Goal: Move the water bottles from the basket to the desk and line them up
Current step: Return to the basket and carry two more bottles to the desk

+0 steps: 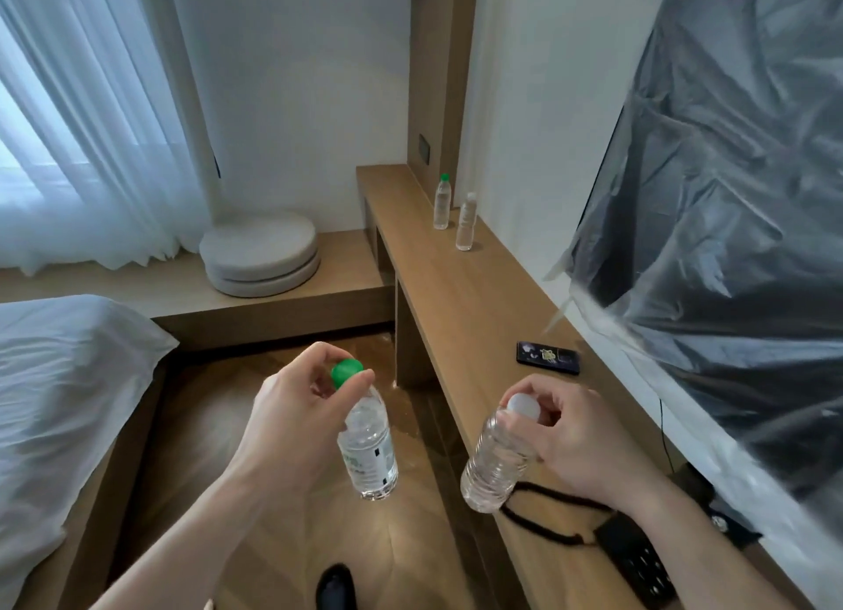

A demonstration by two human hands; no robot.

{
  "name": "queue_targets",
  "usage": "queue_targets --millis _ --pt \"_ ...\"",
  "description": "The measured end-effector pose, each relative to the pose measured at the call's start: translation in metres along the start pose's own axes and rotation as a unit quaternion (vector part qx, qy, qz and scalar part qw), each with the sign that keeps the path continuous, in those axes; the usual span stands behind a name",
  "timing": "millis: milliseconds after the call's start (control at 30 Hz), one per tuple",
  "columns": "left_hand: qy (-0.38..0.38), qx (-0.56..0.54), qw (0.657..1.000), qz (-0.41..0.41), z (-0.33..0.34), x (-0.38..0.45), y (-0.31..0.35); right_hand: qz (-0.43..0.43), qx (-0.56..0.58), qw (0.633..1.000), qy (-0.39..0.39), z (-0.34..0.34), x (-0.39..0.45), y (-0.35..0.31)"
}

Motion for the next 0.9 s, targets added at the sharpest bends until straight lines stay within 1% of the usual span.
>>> queue_targets --millis 100,333,467,667,800,900 --pt "-0.004 -0.013 1.0 0.008 -0.011 0.052 -0.011 0.013 0.017 1.0 0.002 0.001 0.047 -0.005" --pt "-0.024 -0.036 0.999 0.018 -0.037 0.175 -0.047 0.039 0.011 0.999 0.03 0.005 0.152 -0.02" --pt "-0.038 -0.02 0.999 0.033 -0.046 0.24 -0.058 0.048 0.019 0.997 0.05 0.006 0.204 -0.021" --pt "-0.066 0.006 0.997 0.029 -0.038 0.324 -0.07 0.06 0.036 0.996 0.058 -0.003 0.278 -0.011" --pt "-0.095 -0.003 0.995 0.018 -0.02 0.38 -0.083 0.062 0.047 0.996 0.05 -0.007 0.335 0.006" --pt "-0.111 0.01 0.994 0.012 -0.002 0.423 -0.091 0.072 0.054 0.995 0.047 -0.01 0.38 0.024"
Point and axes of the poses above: each hand's wrist, its own x-axis towards the middle knuckle, its own z-axis out of the palm, y = z × x, the point moved 10 cm from there along x, towards the middle knuckle, and after that the axes turned 8 degrees about -y, right-handed, at the moved point
